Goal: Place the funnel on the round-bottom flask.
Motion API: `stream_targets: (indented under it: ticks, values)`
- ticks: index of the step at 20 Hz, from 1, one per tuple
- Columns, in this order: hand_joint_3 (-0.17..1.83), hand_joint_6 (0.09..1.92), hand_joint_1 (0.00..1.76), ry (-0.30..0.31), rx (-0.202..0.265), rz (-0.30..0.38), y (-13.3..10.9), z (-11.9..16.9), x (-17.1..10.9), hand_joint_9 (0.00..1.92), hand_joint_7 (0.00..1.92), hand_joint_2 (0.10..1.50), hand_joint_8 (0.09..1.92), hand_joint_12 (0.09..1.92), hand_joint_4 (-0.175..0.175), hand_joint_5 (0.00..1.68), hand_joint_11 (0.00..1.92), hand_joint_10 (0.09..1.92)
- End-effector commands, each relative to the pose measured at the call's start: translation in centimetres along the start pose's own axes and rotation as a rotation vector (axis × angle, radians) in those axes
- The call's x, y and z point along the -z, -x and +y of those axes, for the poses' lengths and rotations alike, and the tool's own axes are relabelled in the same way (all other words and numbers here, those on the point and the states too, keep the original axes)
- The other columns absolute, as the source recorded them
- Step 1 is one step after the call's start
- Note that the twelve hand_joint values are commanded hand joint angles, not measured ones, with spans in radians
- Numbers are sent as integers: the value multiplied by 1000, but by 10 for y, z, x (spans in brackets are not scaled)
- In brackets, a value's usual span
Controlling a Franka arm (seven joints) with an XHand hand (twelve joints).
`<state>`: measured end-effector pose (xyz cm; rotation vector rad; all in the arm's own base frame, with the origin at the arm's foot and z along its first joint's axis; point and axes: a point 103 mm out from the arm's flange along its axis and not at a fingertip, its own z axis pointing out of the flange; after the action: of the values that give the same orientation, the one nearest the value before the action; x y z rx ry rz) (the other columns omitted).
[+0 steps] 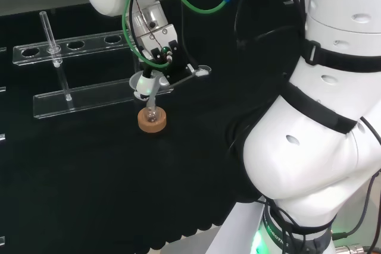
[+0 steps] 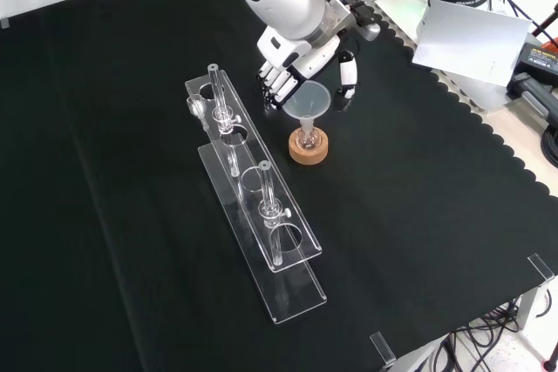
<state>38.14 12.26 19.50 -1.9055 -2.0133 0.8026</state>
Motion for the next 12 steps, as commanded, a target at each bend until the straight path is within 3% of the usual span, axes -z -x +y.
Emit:
stream_targets:
  ticks: [1, 6, 9, 12]
  values:
    - [407, 87, 532, 32, 15, 3, 0, -5, -1, 75, 0, 644, 264, 1518, -40, 132, 29, 834]
    - [299, 87, 421, 144, 24, 17, 3, -15, 2, 2, 0, 633, 87, 1521, -34, 80, 0, 751]
    - [253, 87, 394, 238, 29, 23, 6, -23, 5, 0, 0, 636, 87, 1500, -32, 66, 0, 682]
    - [191, 87, 419, 284, 38, 38, 15, -32, 11, 0, 30, 673, 87, 1479, -39, 81, 0, 737]
